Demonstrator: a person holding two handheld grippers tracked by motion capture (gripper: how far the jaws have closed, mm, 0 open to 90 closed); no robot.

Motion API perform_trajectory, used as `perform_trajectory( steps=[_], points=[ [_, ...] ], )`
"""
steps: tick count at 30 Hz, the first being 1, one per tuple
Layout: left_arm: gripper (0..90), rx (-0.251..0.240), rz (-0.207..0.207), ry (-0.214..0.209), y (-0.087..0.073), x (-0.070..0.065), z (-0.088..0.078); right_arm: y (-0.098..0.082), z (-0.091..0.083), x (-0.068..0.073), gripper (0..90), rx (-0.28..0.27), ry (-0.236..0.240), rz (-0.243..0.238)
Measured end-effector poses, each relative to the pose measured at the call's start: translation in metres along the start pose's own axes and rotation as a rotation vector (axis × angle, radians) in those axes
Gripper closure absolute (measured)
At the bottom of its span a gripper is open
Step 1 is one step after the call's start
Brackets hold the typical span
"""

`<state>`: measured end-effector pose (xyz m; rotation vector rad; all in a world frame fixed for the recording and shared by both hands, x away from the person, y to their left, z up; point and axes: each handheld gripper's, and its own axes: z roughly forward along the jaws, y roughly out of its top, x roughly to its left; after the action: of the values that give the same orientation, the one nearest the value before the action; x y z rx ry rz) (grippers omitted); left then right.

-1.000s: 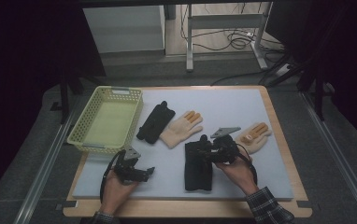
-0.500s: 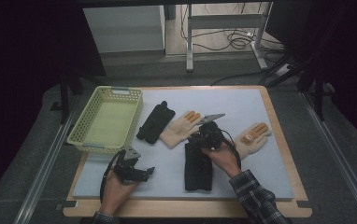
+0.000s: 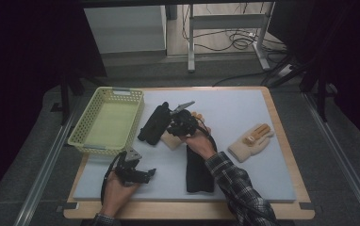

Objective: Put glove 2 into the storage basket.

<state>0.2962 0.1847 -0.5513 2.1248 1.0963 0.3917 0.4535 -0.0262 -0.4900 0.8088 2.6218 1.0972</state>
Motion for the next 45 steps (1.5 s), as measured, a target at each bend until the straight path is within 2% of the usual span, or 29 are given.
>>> perform_trajectory(
  steps=[1, 5, 6, 9, 13, 14, 15, 16, 17, 18, 19, 20, 25, 28, 35, 38, 39, 40, 41, 42, 43, 45],
  points=[
    [8.7, 0.000, 0.000, 0.000, 0.000, 0.000, 0.000, 0.000, 0.000, 0.000, 63.5, 0.000, 0.000, 0.000],
    [8.7, 0.002, 0.002, 0.000, 0.000, 0.000, 0.000, 0.010, 0.024, -0.002, 53.8, 0.003, -0.018, 0.002],
    [8.7, 0.000, 0.000, -0.001, 0.000, 0.000, 0.000, 0.010, 0.024, -0.002, 53.8, 0.003, -0.018, 0.002],
    [8.7, -0.001, -0.001, 0.000, 0.000, 0.000, 0.000, 0.015, 0.040, -0.003, 46.9, 0.019, -0.043, -0.013],
    [8.7, -0.001, -0.001, 0.000, 0.000, 0.000, 0.000, 0.015, 0.053, -0.003, 46.2, 0.049, -0.055, -0.023],
    [8.7, -0.001, 0.000, 0.000, 0.000, 0.000, 0.000, 0.013, 0.061, -0.001, 49.6, 0.090, -0.081, -0.042],
    [8.7, -0.001, 0.000, 0.000, 0.000, 0.000, 0.000, 0.013, 0.061, -0.001, 49.6, 0.090, -0.081, -0.042],
    [8.7, -0.001, 0.000, 0.000, 0.000, 0.000, 0.000, 0.011, 0.063, 0.001, 61.4, 0.078, -0.111, -0.057],
    [8.7, -0.001, 0.000, 0.000, 0.000, 0.000, 0.000, 0.011, 0.063, 0.001, 61.4, 0.078, -0.111, -0.057],
    [8.7, 0.000, 0.000, 0.000, 0.000, 0.000, 0.000, 0.011, 0.062, 0.001, 79.5, 0.081, -0.132, -0.057],
    [8.7, 0.000, 0.000, 0.000, 0.000, 0.000, 0.000, 0.011, 0.062, 0.001, 79.5, 0.081, -0.132, -0.057],
    [8.7, 0.000, 0.000, 0.000, 0.000, 0.000, 0.000, 0.011, 0.061, 0.001, 86.7, 0.084, -0.141, -0.045],
    [8.7, 0.000, 0.000, 0.000, 0.000, 0.000, 0.000, 0.011, 0.059, 0.001, 89.4, 0.079, -0.143, -0.053],
    [8.7, -0.001, -0.001, 0.000, 0.000, 0.000, 0.000, 0.010, 0.055, 0.000, 89.6, 0.059, -0.121, -0.044],
    [8.7, -0.001, -0.001, 0.000, 0.000, 0.000, 0.000, 0.018, 0.034, 0.000, 89.6, 0.000, -0.095, -0.034],
    [8.7, 0.000, 0.000, 0.000, 0.000, 0.000, 0.000, 0.022, 0.030, 0.001, 89.2, 0.005, -0.095, -0.038],
    [8.7, 0.000, 0.000, 0.000, 0.000, 0.000, 0.000, 0.022, 0.033, 0.000, 88.8, 0.025, -0.084, -0.033],
    [8.7, 0.000, 0.000, 0.000, 0.000, 0.000, 0.000, 0.022, 0.036, 0.000, 83.2, 0.038, -0.069, -0.015],
    [8.7, -0.001, -0.001, 0.000, 0.000, 0.000, 0.000, 0.018, 0.044, -0.001, 62.0, 0.033, -0.070, -0.005],
    [8.7, -0.001, -0.001, 0.000, 0.000, 0.000, 0.000, 0.017, 0.048, -0.002, 53.5, 0.037, -0.060, 0.002],
    [8.7, -0.001, -0.001, -0.001, 0.000, 0.000, 0.000, 0.017, 0.048, -0.002, 53.5, 0.037, -0.060, 0.002],
    [8.7, -0.001, -0.001, -0.001, 0.000, 0.000, 0.000, 0.014, 0.056, -0.003, 38.3, 0.033, -0.065, 0.013]
  ],
)
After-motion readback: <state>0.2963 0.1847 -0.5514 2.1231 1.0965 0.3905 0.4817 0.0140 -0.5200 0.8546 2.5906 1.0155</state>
